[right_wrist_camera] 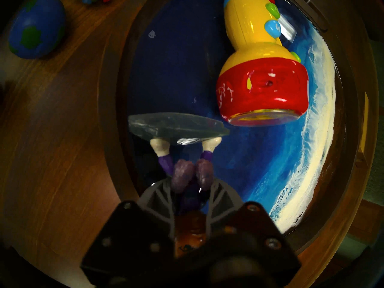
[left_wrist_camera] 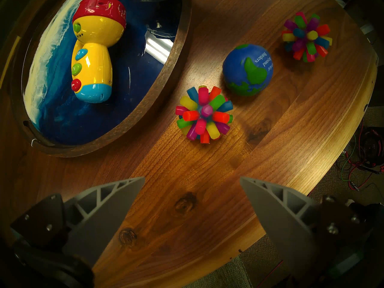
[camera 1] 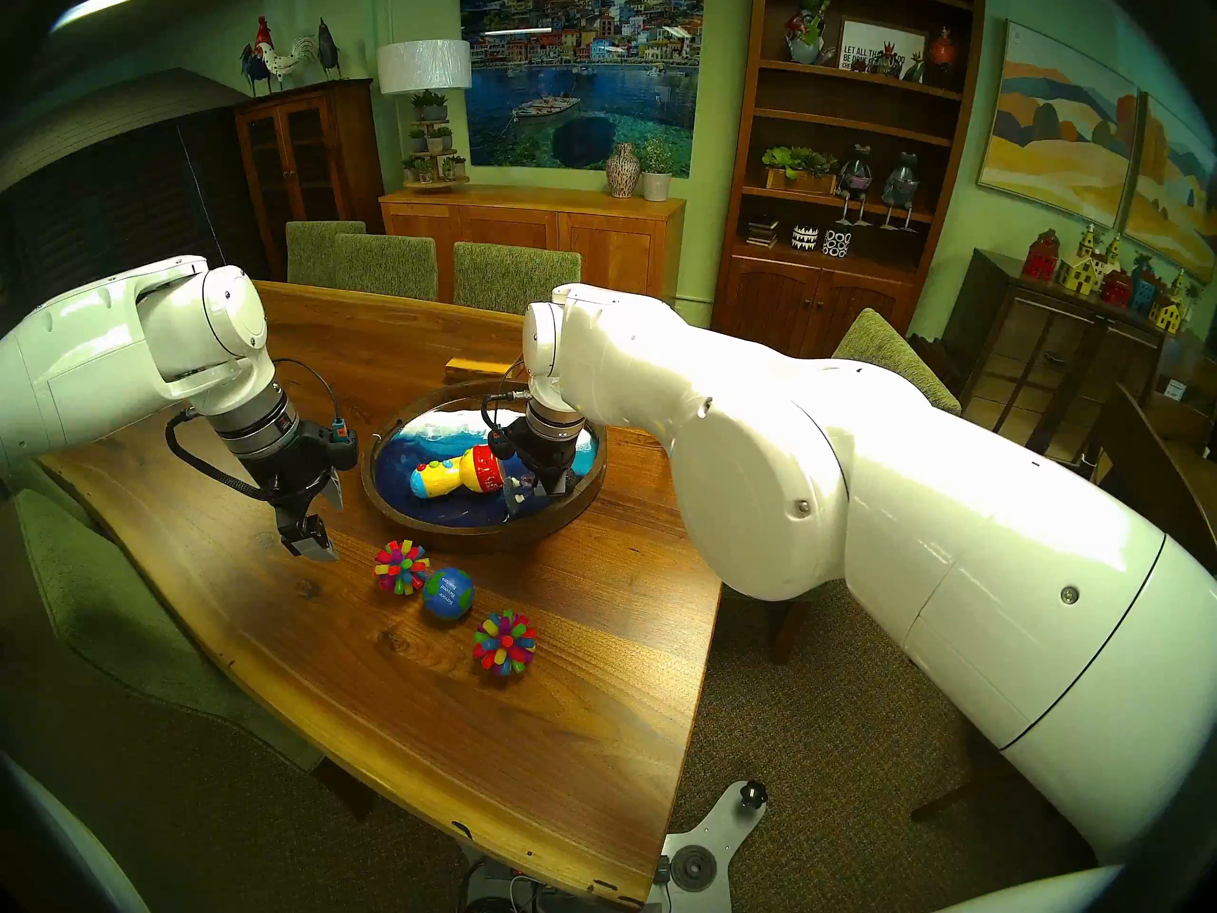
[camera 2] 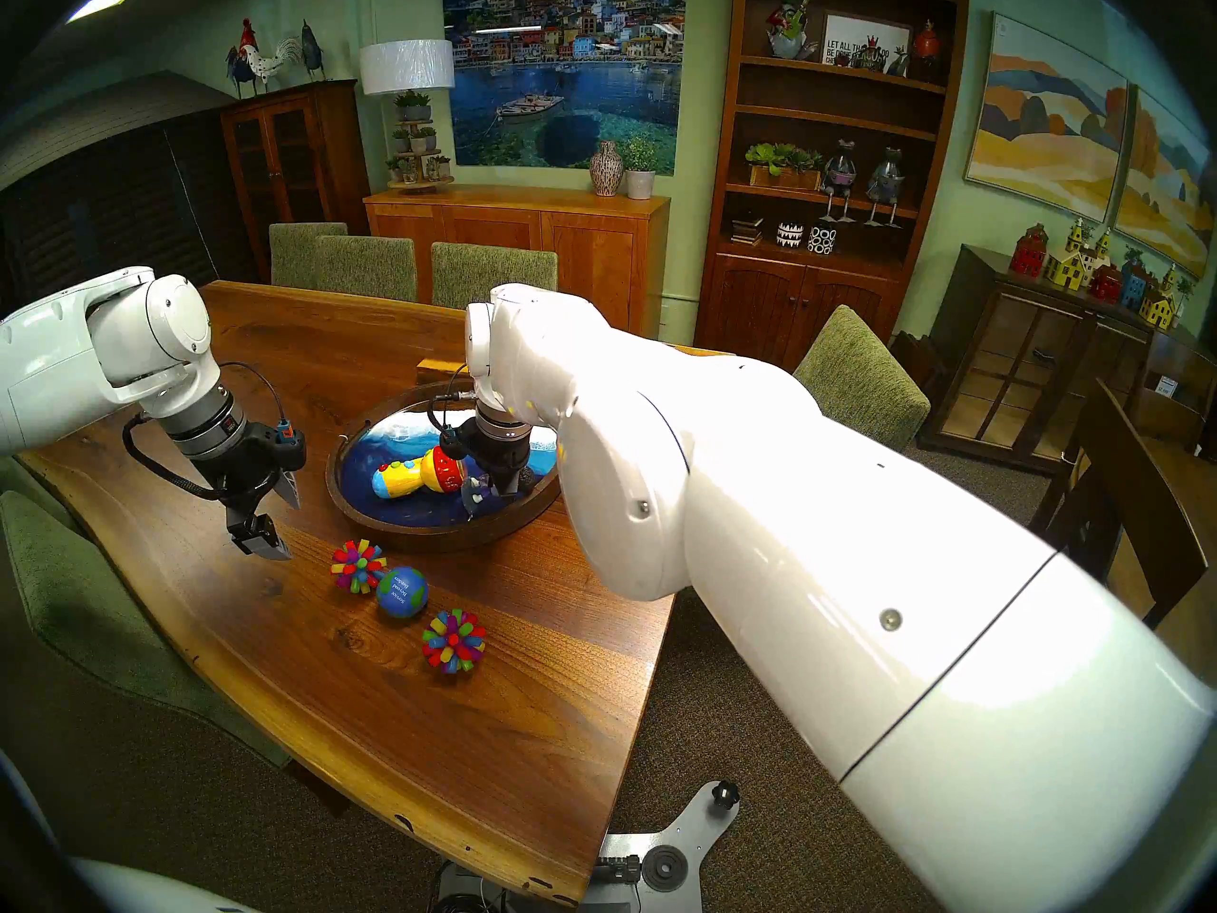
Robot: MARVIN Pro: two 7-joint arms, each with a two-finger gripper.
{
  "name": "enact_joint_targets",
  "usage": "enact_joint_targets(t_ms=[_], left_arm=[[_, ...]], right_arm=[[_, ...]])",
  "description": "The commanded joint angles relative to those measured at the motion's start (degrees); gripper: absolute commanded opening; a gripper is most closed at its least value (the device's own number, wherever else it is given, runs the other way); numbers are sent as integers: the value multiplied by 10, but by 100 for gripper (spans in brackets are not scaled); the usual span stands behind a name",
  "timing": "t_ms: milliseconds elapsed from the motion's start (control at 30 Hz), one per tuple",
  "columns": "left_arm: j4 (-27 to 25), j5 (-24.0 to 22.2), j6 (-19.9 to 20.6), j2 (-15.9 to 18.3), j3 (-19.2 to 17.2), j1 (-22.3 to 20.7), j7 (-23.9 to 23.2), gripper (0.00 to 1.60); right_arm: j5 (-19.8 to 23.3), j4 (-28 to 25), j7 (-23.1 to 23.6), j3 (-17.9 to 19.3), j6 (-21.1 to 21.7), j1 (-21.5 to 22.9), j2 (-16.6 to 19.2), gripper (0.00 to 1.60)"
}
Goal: Put toys in center tray
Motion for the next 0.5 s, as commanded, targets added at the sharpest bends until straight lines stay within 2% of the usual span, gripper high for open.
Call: enact_joint_targets(t_ms=[0,33,67,100,133,333,467], left_arm=[[0,0,-1,0,-13,-16,1,160],[0,0,-1,0,-13,-16,1,160],[0,0,-1,0,-13,-16,1,160],[1,0,-1,0,-13,-16,1,160],[1,0,-1,0,-13,-16,1,160],[1,0,-1,0,-13,-16,1,160],[1,0,-1,0,-13,-16,1,160]], right_arm=[[-10,18,-5,6,-9,9,0,4],[-12,19,-6,7,-10,8,0,61],[-14,19,-6,8,-10,8,0,80],[-15,19,-6,9,-12,8,0,133],[-17,19,-6,9,-12,8,0,158],[-26,24,-10,13,-15,12,0,160],[-33,27,-2,17,-13,32,0,160]])
